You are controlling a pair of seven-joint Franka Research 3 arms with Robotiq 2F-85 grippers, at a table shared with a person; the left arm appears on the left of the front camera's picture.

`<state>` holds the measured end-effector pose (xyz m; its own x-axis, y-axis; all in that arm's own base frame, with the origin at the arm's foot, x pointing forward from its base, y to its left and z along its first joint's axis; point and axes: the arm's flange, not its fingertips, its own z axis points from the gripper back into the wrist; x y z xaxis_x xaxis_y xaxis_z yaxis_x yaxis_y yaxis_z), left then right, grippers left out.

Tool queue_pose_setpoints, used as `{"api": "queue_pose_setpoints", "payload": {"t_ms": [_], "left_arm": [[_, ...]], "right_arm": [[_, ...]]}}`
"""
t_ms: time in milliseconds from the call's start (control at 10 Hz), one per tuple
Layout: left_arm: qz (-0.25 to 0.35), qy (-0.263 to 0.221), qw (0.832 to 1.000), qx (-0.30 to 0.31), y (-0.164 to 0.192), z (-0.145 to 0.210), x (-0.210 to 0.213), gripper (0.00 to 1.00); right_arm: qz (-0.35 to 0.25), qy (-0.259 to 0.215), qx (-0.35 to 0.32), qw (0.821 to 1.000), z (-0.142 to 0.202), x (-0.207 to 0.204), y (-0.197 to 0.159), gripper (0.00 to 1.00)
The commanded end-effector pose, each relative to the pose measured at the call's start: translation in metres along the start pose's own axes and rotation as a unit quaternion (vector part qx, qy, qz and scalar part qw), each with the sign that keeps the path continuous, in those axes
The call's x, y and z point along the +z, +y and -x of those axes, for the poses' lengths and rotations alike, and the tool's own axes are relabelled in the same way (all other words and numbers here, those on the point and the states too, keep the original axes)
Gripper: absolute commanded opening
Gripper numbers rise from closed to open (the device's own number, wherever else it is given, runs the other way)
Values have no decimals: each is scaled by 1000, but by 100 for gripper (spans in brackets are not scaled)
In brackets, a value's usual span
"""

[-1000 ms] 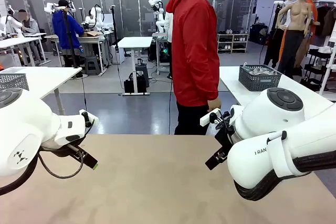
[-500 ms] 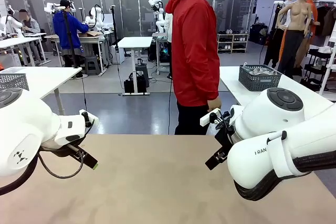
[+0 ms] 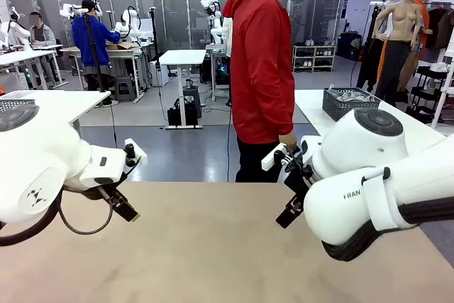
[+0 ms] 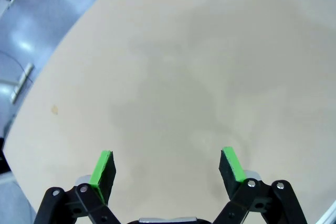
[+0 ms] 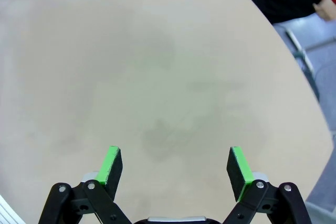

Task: Fold the towels and place them in the basket.
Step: When a person lays out a Towel with hook on the table, fold it in half twice.

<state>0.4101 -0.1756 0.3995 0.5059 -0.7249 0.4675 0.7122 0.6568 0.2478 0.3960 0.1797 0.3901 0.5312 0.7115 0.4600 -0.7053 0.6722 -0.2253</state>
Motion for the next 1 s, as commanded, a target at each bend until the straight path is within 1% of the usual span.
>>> {"api": "queue_pose_setpoints", "payload": {"t_ms": [0, 100, 200, 300, 400, 500, 600, 700, 800, 900], "left_arm": [[3, 20, 996, -91, 2, -26, 15, 100], [13, 30, 990, -138, -6, -43, 15, 100], [31, 33, 981, -189, -17, -54, 14, 100], [40, 42, 974, -221, -26, -60, 11, 100], [56, 50, 960, -270, -33, -64, 9, 100], [69, 60, 950, -299, -38, -67, 6, 100], [77, 68, 944, -314, -40, -68, 4, 100], [95, 72, 935, -334, -41, -68, 3, 100], [111, 74, 925, -356, -40, -69, 2, 100], [120, 72, 916, -375, -40, -69, 2, 100]], "right_arm": [[-16, 6, 68, 998, -8, 23, -17, 100], [-28, 23, 104, 994, -13, 32, -13, 100], [-38, 31, 138, 989, -19, 36, -7, 100], [-46, 34, 177, 983, -24, 38, -1, 100], [-46, 37, 210, 976, -27, 38, 2, 100], [-63, 48, 258, 963, -32, 37, 9, 100], [-71, 55, 269, 959, -36, 36, 11, 100], [-88, 58, 291, 951, -39, 32, 16, 100], [-91, 52, 317, 943, -41, 29, 17, 100], [-111, 46, 337, 934, -42, 24, 19, 100]]}}
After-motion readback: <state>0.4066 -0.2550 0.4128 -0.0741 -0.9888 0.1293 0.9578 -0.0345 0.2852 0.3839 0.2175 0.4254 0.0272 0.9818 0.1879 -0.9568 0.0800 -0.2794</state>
